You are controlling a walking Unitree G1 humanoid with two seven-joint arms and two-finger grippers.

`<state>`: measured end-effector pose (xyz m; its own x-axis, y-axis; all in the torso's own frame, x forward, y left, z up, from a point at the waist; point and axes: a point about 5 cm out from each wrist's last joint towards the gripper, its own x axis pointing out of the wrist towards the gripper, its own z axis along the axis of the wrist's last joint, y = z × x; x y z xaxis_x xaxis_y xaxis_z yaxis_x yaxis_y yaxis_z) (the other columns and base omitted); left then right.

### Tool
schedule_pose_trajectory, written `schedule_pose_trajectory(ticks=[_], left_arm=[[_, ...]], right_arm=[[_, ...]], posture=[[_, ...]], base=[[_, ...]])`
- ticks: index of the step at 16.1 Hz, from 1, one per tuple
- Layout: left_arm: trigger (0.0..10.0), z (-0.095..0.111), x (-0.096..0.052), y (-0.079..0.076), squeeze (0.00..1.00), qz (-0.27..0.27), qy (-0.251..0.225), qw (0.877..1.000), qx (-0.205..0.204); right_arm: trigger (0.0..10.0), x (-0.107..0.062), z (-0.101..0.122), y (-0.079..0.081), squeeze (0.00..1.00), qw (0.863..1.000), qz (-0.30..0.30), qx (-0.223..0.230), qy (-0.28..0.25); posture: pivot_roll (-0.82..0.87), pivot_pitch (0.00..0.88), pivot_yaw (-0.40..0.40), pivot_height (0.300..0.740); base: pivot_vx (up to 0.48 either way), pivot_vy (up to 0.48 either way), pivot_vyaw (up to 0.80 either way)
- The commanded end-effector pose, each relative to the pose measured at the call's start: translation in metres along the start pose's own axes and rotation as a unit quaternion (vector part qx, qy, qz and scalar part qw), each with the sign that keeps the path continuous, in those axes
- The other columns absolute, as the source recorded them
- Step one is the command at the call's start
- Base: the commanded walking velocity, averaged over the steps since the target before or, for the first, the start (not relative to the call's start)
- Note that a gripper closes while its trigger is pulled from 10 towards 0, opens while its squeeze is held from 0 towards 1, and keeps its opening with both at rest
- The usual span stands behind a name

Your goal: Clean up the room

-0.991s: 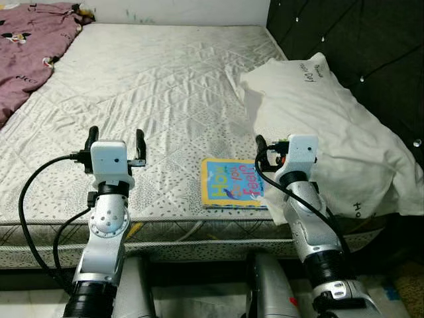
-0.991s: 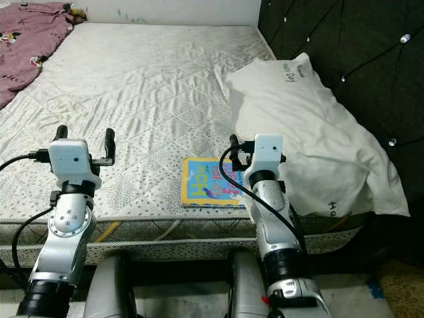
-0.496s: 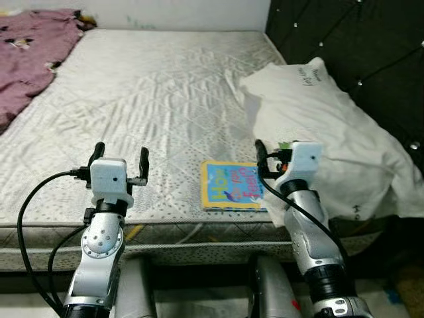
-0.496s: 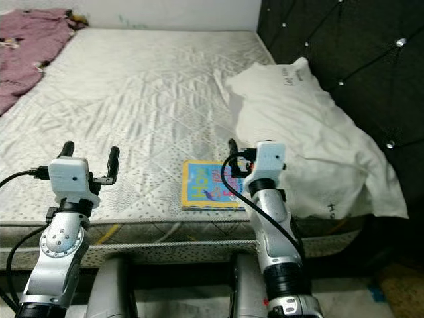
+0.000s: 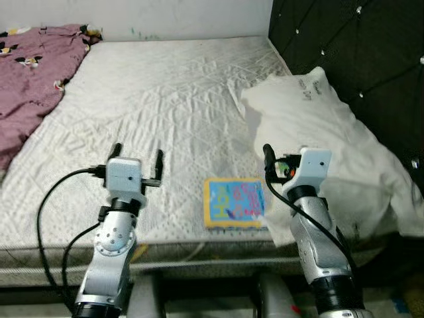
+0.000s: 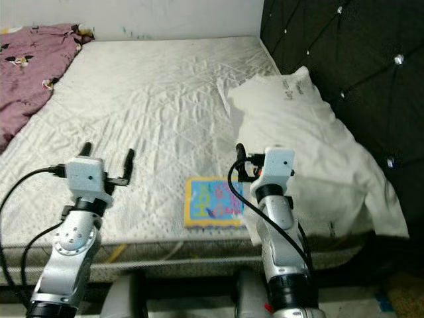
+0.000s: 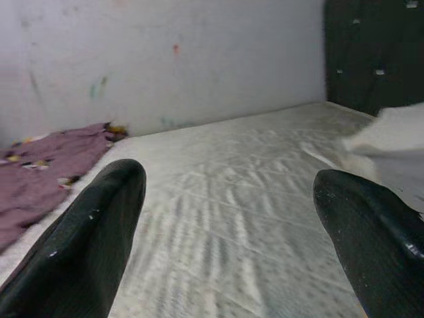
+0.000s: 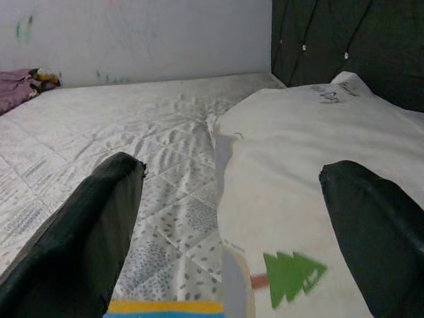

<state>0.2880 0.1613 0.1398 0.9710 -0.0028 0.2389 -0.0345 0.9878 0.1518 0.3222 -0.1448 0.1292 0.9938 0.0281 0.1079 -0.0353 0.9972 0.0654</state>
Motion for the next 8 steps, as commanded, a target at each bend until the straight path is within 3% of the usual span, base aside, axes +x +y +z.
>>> schedule_pose_trajectory(ticks=[1, 2, 5, 8], left_arm=[[10.0, 0.005, 0.002, 0.006, 0.0, 0.014, -0.005, 1.0, 0.014], [10.0, 0.005, 0.003, 0.006, 0.0, 0.017, -0.005, 0.999, 0.03], [10.0, 0.001, 0.001, -0.002, 0.0, 0.023, 0.007, 1.0, 0.01], [10.0, 0.003, -0.002, -0.02, 0.0, 0.001, -0.004, 1.0, 0.007]], right_arm=[[10.0, 0.0, 0.006, 0.001, 0.0, 1.0, -0.002, 0.002, -0.007], [10.0, 0.0, 0.006, 0.002, 0.0, 1.0, 0.001, 0.002, -0.005], [10.0, -0.003, 0.005, 0.006, 0.0, 1.0, 0.013, 0.001, 0.004], [10.0, -0.004, 0.006, 0.003, 0.0, 1.0, 0.013, -0.005, 0.008]], posture=[[-0.06, 0.009, 0.015, 0.682], [-0.06, 0.016, 0.008, 0.692], [-0.07, 0.026, -0.006, 0.731], [-0.09, 0.029, -0.011, 0.74]], base=[[0.0, 0.0, 0.0], [0.0, 0.0, 0.0], [0.0, 0.0, 0.0], [0.0, 0.0, 0.0]])
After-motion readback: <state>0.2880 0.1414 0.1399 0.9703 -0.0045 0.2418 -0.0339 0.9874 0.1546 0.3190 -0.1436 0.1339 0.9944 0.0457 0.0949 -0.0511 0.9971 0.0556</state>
